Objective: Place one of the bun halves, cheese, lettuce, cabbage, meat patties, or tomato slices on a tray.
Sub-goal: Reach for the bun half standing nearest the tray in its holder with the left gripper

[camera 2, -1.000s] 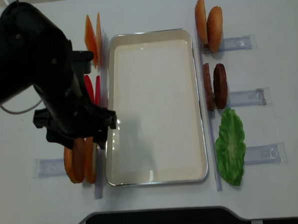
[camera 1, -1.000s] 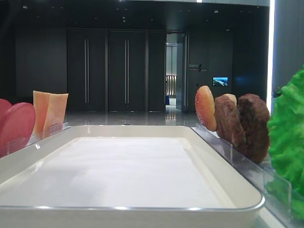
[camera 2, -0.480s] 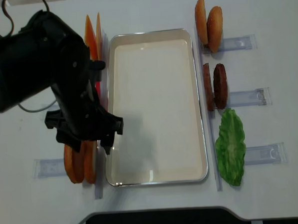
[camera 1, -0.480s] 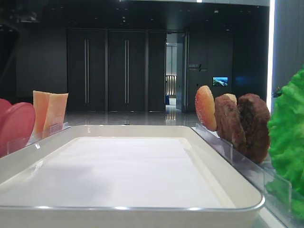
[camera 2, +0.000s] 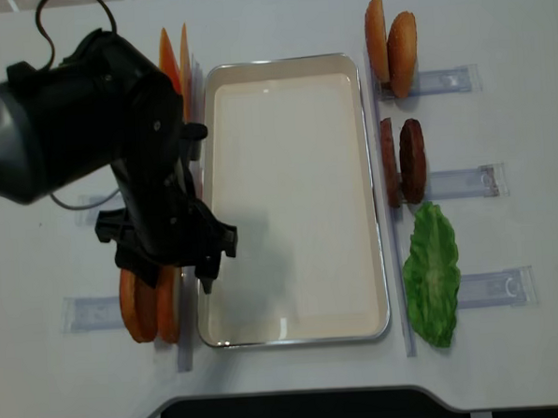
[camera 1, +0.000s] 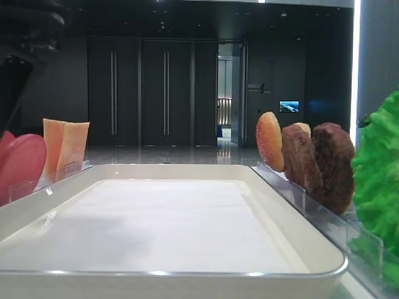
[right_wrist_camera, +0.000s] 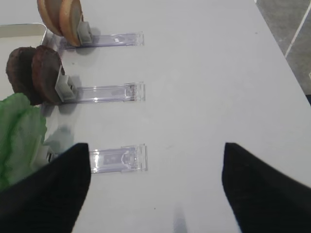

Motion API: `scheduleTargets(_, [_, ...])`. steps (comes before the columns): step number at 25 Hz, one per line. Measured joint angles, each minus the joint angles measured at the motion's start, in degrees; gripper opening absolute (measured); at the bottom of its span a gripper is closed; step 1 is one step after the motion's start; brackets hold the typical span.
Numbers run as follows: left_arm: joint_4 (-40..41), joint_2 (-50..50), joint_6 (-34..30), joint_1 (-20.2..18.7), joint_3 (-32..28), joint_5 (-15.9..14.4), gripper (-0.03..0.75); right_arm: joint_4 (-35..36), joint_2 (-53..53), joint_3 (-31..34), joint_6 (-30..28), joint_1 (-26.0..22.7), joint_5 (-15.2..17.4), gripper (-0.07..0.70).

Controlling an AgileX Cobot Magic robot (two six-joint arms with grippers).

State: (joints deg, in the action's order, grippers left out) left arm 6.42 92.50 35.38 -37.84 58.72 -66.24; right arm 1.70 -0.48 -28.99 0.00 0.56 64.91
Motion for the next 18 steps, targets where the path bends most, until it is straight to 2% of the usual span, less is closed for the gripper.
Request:
scheduleTargets(10, [0.7, 1.0, -0.1, 0.0, 0.0, -0.3, 0.557, 0.0, 0.0, 0.0, 0.0, 0.0, 0.0, 0.531])
scheduleTargets(18, [0.7, 1.0, -1.0, 0.0, 0.0, -1.8, 0.417, 0.0, 0.0, 0.0, 0.0, 0.0, 0.0, 0.531])
